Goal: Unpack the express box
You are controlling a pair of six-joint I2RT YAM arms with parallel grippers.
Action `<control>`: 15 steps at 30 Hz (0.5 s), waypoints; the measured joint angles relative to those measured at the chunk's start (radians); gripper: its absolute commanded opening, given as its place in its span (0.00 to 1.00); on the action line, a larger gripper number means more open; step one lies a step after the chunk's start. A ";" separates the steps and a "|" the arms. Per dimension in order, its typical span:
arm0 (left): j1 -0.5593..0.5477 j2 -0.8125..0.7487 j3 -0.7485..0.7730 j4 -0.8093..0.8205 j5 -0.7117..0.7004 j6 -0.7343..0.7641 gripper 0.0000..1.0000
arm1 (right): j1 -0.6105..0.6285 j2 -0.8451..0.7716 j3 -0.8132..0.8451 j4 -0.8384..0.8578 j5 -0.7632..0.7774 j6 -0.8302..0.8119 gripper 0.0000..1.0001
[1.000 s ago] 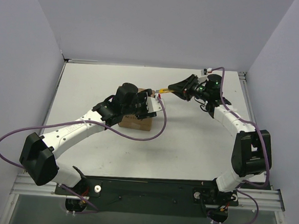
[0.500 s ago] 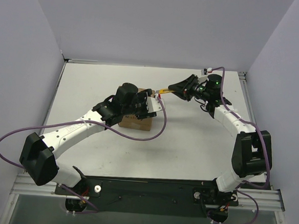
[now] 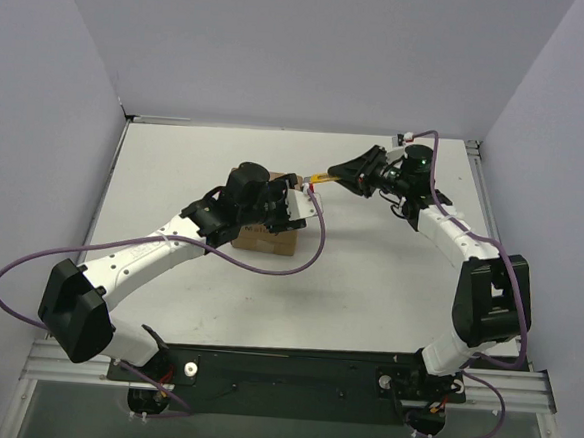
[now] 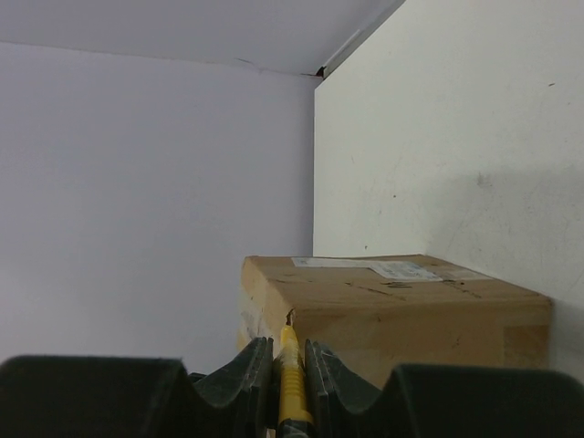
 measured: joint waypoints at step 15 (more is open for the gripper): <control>0.000 0.009 -0.001 0.002 0.000 0.000 0.68 | 0.006 0.008 0.005 0.011 -0.018 0.007 0.00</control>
